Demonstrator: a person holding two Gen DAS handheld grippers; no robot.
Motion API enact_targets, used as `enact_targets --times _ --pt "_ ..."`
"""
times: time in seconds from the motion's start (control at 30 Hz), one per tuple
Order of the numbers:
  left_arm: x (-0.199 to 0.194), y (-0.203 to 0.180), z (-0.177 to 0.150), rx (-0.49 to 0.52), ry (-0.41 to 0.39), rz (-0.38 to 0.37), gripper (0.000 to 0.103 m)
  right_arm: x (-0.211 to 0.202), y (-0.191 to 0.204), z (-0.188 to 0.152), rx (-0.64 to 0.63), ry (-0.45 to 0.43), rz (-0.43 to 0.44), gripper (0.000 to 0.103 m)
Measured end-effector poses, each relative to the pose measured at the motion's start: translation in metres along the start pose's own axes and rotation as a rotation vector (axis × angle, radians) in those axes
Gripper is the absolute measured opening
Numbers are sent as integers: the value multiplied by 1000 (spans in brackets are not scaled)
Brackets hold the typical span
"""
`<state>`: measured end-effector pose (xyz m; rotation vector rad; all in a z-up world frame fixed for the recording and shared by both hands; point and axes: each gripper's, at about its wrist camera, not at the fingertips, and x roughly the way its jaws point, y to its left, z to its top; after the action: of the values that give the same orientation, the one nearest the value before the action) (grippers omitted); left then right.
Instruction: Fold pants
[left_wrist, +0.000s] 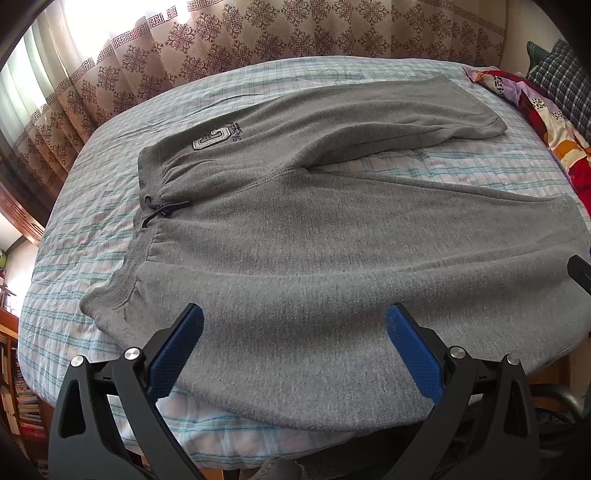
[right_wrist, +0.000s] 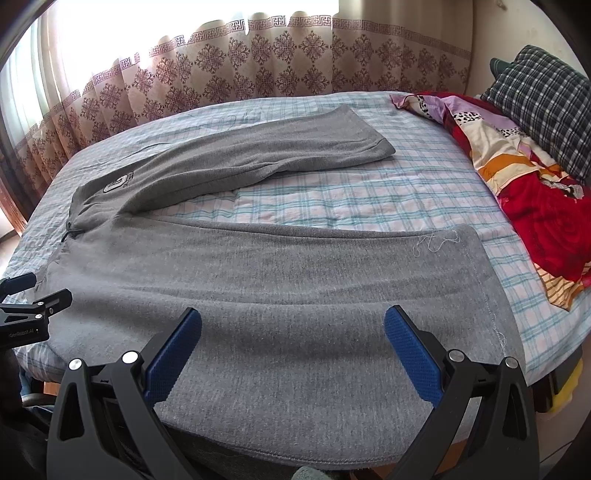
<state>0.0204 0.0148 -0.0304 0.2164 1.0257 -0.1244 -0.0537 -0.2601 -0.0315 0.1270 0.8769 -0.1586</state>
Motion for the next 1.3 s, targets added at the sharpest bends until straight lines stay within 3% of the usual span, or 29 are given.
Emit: enact_targets --times 0.4,0.77,0.93,1.13,1.23,1.3 --pt "40 -11 11 52 51 26 100 30 -15 -1 21 76 -47 98" --pt "75 -4 5 -13 158 -64 101 63 -28 -9 66 207 -50 98" --pt "81 4 3 -49 171 -119 101 70 -30 -13 66 241 -42 98" --pt "80 0 10 -6 191 -107 101 74 -40 -9 46 300 46 98" --pt "71 -2 16 11 165 -82 101 65 -57 0 91 280 126 98" --pt "66 -7 22 25 150 -84 101 60 -72 10 118 243 126 98"
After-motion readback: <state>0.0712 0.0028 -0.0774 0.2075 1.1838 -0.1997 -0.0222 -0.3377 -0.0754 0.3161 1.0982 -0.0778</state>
